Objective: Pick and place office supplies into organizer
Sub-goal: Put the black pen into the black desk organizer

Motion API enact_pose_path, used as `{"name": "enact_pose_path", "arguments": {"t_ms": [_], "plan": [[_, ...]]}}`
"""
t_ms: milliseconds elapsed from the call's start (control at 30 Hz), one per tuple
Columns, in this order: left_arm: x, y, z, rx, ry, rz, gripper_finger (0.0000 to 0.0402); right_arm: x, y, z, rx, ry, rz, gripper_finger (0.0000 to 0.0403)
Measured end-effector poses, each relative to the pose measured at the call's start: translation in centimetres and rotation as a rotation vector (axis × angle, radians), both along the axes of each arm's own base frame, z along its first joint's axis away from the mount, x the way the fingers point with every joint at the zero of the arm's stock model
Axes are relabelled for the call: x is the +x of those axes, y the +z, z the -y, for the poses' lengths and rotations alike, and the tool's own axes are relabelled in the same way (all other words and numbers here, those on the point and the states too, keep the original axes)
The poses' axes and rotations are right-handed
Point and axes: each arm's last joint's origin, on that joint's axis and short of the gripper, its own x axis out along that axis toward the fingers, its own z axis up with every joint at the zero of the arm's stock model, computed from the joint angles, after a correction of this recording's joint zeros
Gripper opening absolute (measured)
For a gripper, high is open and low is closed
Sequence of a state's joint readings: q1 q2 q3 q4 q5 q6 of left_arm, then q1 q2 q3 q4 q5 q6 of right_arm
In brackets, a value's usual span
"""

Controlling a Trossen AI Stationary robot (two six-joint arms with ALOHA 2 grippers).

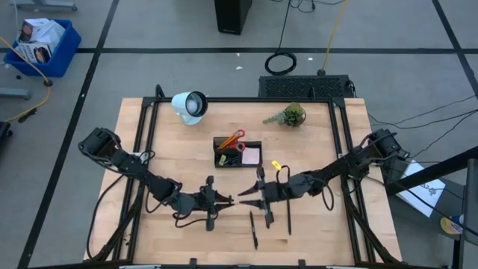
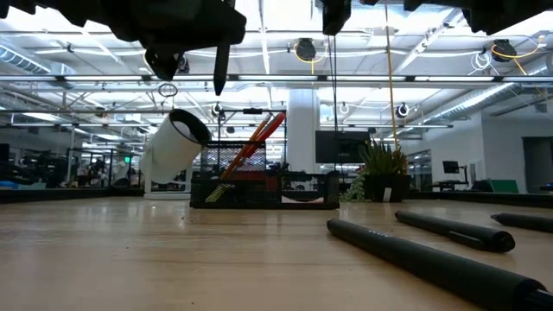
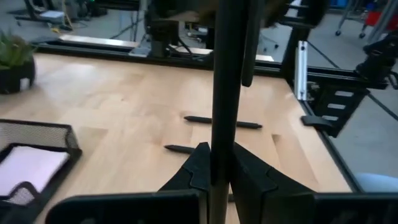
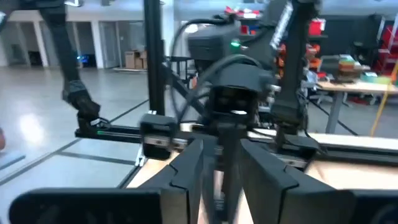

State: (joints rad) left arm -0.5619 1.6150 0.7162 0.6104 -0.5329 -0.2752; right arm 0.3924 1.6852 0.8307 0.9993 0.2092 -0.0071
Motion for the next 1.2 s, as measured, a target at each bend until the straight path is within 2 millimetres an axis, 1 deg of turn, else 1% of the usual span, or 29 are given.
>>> {"name": "enact_pose_path", "arguments": {"t_ms": [167, 233, 333, 433, 533, 700, 800, 867, 933, 1000, 1200], "plan": [[0.0, 0.0, 0.0, -0.016, -0.002, -0.003, 0.0035, 0.4, -0.1, 1.0, 0.024, -0.029, -0.012, 0.0093], [0.0, 0.0, 0.0, -0.016, -0.001, -0.003, 0.0035, 0.5, 0.0, 1.2, 0.027, 0.004, -0.007, 0.0094], [0.0, 0.0, 0.0, -0.016, -0.001, -0.005, 0.0035, 0.6, 0.1, 1.5, 0.086, 0.014, -0.01, 0.0099], [0.0, -0.1, 0.0, -0.015, -0.001, -0.008, 0.0035, 0.6, -0.1, 1.6, 0.101, 0.008, -0.031, 0.0119], [0.0, -0.1, 0.0, -0.016, -0.005, -0.009, 0.0035, 0.7, 0.0, 1.6, 0.118, 0.014, -0.027, 0.0151], [0.0, -0.1, 0.0, -0.017, -0.005, -0.009, 0.0035, 0.9, 0.1, 1.6, 0.089, 0.028, -0.015, 0.019], [0.0, -0.1, 0.0, -0.016, -0.005, -0.009, 0.0035, 1.3, -0.7, 1.6, 0.113, 0.026, -0.025, 0.0202], [0.0, -0.1, 0.0, -0.017, -0.005, -0.009, 0.0035, 2.0, -1.4, 1.7, 0.128, 0.02, -0.044, 0.021], [0.0, -0.1, 0.0, -0.017, -0.005, -0.009, 0.0035, 2.5, -1.9, 1.7, 0.125, 0.01, -0.055, 0.0216], [0.0, -0.1, 0.0, -0.015, -0.006, -0.01, 0.0035, 2.9, -1.9, 1.7, 0.126, 0.01, -0.033, 0.0219], [-0.1, -0.2, 0.0, -0.017, -0.006, -0.017, 0.0035, 3.8, -1.3, 1.4, 0.114, 0.012, 0.01, 0.0212]]}}
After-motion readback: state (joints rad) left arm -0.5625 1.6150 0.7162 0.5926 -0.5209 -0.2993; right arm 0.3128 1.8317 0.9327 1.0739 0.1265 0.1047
